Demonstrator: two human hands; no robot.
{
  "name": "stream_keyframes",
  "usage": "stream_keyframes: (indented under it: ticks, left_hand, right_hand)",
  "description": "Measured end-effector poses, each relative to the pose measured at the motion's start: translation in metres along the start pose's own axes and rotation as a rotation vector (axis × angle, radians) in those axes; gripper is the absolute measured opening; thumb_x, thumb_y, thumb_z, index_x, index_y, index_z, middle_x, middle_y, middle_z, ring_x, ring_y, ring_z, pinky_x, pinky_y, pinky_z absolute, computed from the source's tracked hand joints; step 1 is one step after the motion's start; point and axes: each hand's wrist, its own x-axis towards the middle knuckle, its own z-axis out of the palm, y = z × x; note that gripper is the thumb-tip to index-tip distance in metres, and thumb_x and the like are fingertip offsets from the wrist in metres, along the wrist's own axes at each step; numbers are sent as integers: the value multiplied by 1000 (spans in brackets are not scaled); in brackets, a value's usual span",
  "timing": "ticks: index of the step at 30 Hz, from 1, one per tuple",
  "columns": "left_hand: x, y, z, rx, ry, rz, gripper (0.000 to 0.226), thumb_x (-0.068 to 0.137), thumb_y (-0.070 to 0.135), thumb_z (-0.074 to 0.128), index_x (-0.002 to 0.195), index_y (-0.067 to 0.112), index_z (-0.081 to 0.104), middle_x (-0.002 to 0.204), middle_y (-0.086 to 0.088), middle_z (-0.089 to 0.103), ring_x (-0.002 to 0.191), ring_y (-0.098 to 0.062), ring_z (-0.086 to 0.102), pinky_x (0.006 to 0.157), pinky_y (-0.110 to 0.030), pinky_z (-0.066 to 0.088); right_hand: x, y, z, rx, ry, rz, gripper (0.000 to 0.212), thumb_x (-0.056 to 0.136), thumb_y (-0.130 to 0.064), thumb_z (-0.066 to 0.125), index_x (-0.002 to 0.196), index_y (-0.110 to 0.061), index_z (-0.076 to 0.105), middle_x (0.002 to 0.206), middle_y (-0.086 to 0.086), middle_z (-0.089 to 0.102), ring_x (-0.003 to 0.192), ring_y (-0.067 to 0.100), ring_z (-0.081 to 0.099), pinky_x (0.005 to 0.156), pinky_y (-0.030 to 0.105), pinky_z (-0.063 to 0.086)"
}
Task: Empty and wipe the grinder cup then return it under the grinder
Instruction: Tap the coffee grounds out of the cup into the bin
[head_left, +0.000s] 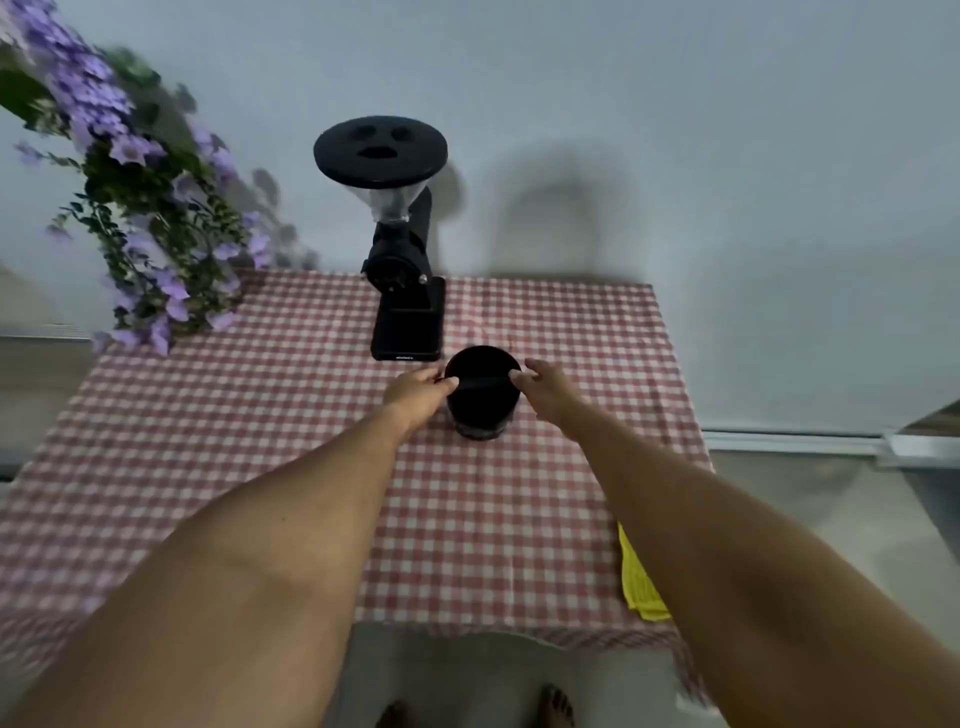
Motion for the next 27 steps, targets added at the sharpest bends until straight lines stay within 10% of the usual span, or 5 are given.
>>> stream_keyframes:
  ticks: [7,27]
  left_hand:
    - [22,-20,5,-54,42,-26,57,87,37,74,140,24,58,127,-4,70,103,-23,72,90,-44,60]
    - [-50,56,61,61,-211,284,54,88,19,76,139,15,59,113,-8,72,99,-25,72,86,-40,61]
  right_hand:
    - [2,5,9,42,44,-23,44,98,-24,55,141,-22,48,127,5,63,105,20,62,89,38,56]
    - [-104,47,-42,287,502,-9,43,89,0,55,130,-14,61,93,5,67,74,18,61,66,34,52]
